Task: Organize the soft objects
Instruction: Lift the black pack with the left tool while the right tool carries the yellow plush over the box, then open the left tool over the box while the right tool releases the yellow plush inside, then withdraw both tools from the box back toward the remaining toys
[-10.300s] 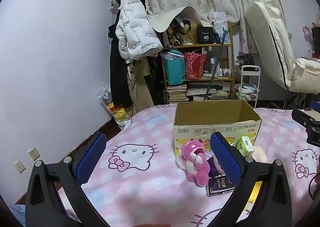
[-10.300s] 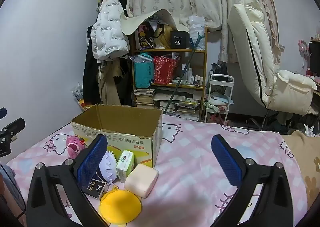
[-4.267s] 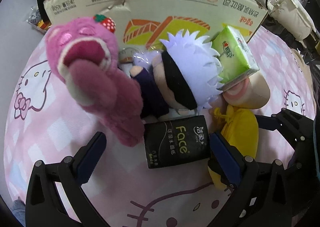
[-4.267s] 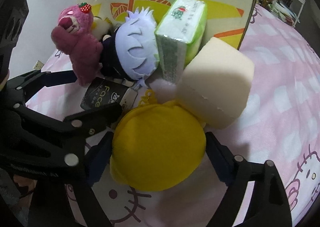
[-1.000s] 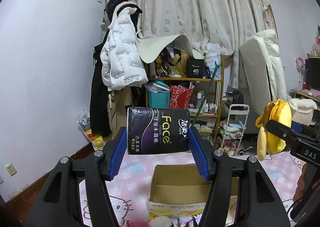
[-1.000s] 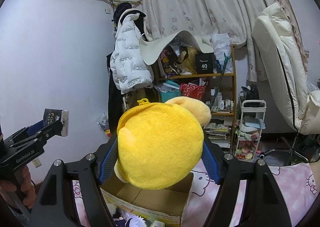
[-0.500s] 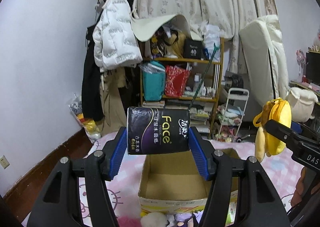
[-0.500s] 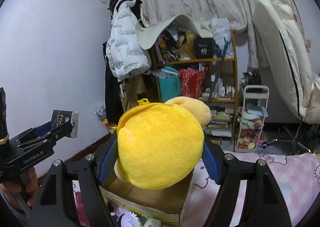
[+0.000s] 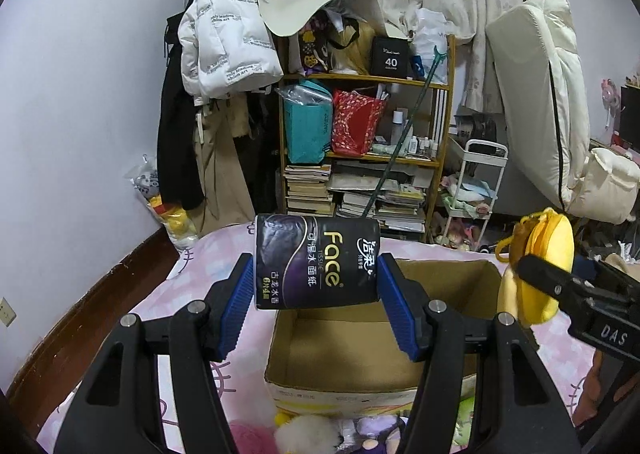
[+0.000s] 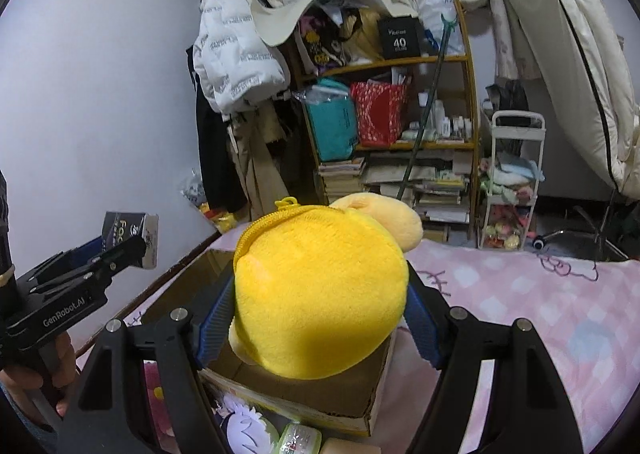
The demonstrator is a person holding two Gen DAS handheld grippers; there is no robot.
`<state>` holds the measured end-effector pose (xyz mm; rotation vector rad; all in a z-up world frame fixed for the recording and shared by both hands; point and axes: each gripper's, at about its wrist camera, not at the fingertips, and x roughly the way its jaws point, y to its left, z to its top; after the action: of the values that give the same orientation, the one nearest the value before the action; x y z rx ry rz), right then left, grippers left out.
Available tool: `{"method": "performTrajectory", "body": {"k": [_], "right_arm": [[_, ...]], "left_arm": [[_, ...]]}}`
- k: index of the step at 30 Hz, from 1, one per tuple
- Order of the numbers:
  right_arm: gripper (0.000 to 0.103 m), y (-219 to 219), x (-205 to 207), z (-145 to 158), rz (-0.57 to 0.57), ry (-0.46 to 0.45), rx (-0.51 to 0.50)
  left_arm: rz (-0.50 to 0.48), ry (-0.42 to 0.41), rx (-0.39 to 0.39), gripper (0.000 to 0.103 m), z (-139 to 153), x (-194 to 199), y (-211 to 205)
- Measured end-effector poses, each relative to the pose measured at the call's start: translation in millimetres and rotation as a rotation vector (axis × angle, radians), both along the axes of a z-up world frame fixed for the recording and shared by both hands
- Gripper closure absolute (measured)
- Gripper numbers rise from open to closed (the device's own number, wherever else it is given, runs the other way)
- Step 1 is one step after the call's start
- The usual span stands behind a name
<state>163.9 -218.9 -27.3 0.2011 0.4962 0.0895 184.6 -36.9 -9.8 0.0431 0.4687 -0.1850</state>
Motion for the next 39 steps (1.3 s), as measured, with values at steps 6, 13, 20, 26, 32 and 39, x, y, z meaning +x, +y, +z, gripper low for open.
{"method": "performTrajectory", "body": {"k": [6,13,20,26,32,39], "right_arm": [[0.023,14,4,-15,0.037,0.034,-0.031],[0.022,19,11,-26,0.027,0.061,-0.046],[0.021,10,17,-38,0.014,0.112,0.011],[0.015,9,16,-39,0.007,0.119,0.013],[0.0,8,8,-31,0.018,0.088,0.014],[0.0,10,-4,-19,0.008,0.072,0.005]], "left_arm": [[-0.019,0.064,-0.012,0.042,-15,8,-3],[-0.037,0.092,0.014,0.042,-21,12,-11],[-0.033,0.089,0.024,0.042,-23,13,-14],[-0.026,0.083,0.03,0.024,-20,12,-12],[-0.014,0.057,0.015,0.013,-11,6,-6],[0.001,0.05,0.013,0.007,-3,-6,2]]}}
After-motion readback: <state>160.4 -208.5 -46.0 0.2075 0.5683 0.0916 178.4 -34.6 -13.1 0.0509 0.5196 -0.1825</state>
